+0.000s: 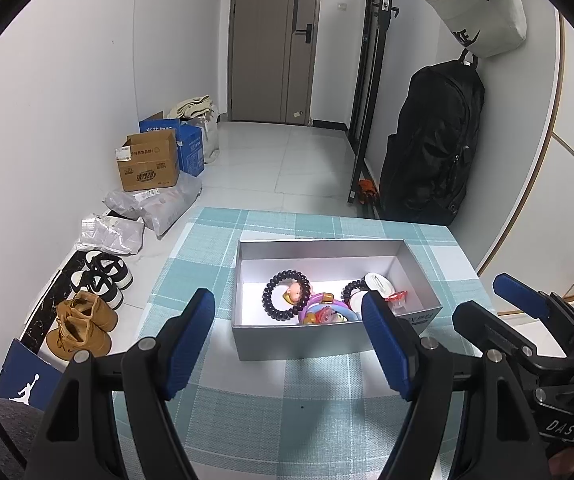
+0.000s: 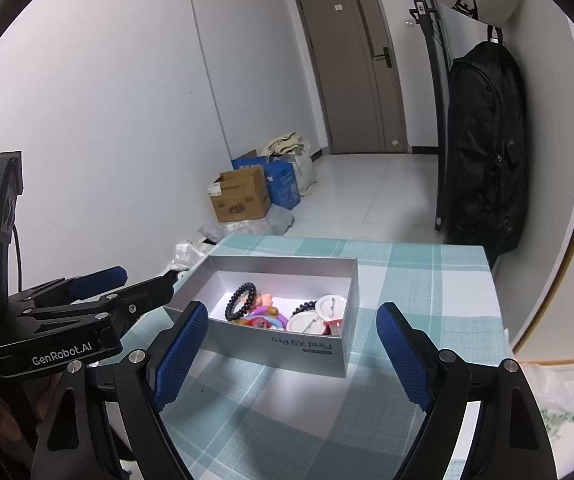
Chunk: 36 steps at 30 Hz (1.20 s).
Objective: Organize jewelry
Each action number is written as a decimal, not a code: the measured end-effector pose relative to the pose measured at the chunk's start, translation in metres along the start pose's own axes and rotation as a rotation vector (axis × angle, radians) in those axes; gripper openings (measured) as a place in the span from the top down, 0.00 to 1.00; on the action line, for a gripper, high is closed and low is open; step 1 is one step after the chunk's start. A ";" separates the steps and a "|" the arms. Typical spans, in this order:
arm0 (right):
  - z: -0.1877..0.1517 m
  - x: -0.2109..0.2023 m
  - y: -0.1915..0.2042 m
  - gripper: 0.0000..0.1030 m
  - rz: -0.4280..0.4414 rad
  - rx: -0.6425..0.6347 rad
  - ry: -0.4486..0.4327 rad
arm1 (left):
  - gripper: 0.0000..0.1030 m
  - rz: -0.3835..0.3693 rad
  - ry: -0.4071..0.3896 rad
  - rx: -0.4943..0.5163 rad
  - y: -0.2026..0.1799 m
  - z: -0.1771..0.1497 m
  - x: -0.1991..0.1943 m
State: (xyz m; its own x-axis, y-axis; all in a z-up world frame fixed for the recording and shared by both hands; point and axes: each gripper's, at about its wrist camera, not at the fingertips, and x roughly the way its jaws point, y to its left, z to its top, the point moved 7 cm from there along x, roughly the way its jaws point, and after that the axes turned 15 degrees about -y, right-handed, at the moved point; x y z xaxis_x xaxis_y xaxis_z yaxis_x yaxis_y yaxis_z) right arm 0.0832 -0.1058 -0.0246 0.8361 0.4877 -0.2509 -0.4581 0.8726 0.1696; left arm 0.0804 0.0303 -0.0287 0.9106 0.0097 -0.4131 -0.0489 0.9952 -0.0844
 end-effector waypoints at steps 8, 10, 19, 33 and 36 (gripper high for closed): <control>-0.001 0.000 -0.001 0.16 -0.002 0.001 0.002 | 0.30 0.003 0.000 -0.006 0.001 -0.001 0.001; 0.000 0.000 0.000 0.15 -0.002 0.002 0.001 | 0.30 0.003 -0.003 -0.005 0.000 -0.001 0.000; -0.001 0.000 0.000 0.15 -0.002 0.001 0.002 | 0.30 0.000 -0.006 -0.006 0.000 -0.001 0.000; -0.005 0.000 -0.003 0.15 -0.005 0.002 0.010 | 0.30 -0.001 -0.007 -0.011 -0.003 -0.002 -0.002; -0.005 0.000 -0.003 0.15 -0.005 0.002 0.013 | 0.30 -0.002 -0.008 -0.010 -0.002 -0.002 -0.001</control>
State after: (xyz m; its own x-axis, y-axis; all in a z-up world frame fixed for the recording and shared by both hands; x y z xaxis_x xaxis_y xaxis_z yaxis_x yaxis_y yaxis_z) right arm 0.0831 -0.1083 -0.0300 0.8345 0.4836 -0.2640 -0.4532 0.8750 0.1704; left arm 0.0787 0.0277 -0.0295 0.9139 0.0084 -0.4057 -0.0510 0.9942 -0.0942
